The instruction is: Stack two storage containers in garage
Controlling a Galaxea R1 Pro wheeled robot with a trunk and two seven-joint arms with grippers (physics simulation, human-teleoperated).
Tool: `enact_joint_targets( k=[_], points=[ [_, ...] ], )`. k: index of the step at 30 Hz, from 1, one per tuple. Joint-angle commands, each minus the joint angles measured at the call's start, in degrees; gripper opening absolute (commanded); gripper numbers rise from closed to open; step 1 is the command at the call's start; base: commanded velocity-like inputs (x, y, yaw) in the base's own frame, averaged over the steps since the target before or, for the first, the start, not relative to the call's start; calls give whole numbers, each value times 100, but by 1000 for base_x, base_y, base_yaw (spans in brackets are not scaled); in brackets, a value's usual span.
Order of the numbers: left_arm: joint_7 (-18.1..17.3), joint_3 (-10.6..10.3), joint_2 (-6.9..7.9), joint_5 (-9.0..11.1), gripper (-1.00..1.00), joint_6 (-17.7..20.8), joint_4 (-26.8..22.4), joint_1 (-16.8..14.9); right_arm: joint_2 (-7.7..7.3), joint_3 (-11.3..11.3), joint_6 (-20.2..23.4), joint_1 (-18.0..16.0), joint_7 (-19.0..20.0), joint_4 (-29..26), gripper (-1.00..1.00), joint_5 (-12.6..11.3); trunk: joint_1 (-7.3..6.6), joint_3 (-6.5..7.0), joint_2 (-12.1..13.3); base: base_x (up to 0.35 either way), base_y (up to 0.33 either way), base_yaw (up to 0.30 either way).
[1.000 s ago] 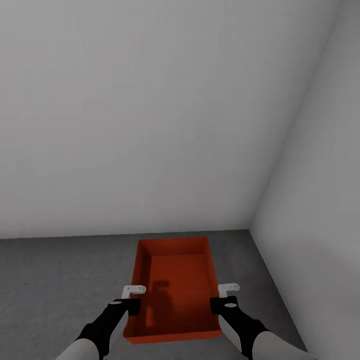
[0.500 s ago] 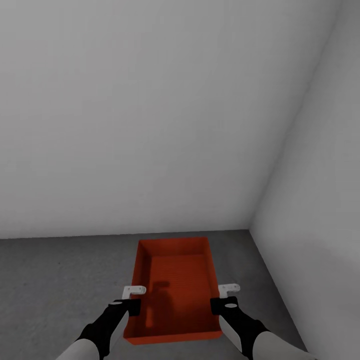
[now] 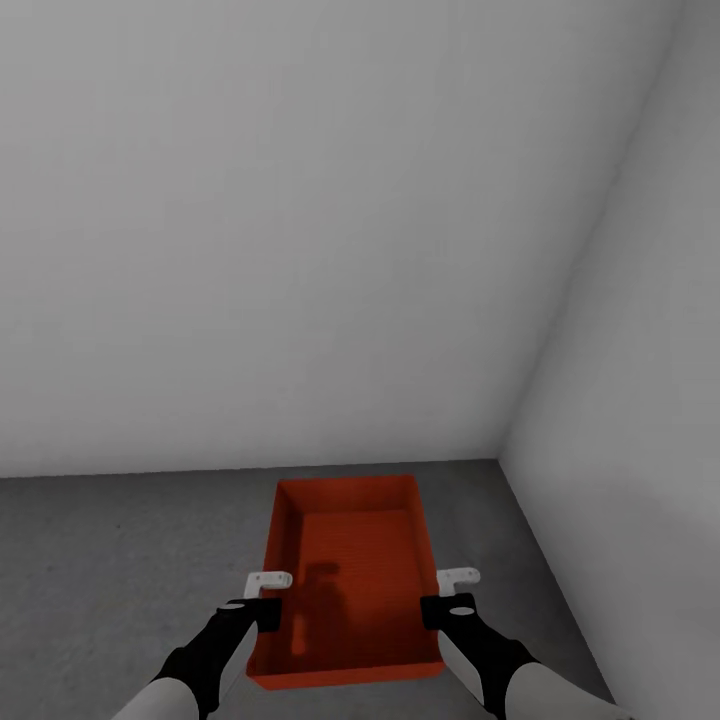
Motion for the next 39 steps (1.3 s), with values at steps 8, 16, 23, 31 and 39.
enact_joint_targets(
  k=[8, 16, 23, 31, 39],
  points=[
    [55, -53, 3, -74, -100, 34, -26, -3, -85, 81, 41, -4, -161, 41, -100, -38, 1, -6, -5, 0, 0, 0],
    [56, -23, 1, -73, -100, 31, -38, -3, -85, 81, 41, -4, -161, 41, -100, -38, 67, -60, -125, 0, 0, 0],
    [48, -7, 3, -70, -100, 37, -38, -2, -85, 81, 41, -4, -161, 41, -100, -38, 220, -186, -406, 0, 0, 0],
    [48, 0, 3, -70, -100, 37, -38, 0, -87, 81, 43, -4, -161, 41, -100, -38, 396, -340, -727, 0, 0, 0],
    [52, -2, 3, -63, -100, 37, -38, -2, -87, 81, 42, -4, -161, 41, -100, -39, 572, -552, -1048, 0, 0, 0]
  ],
)
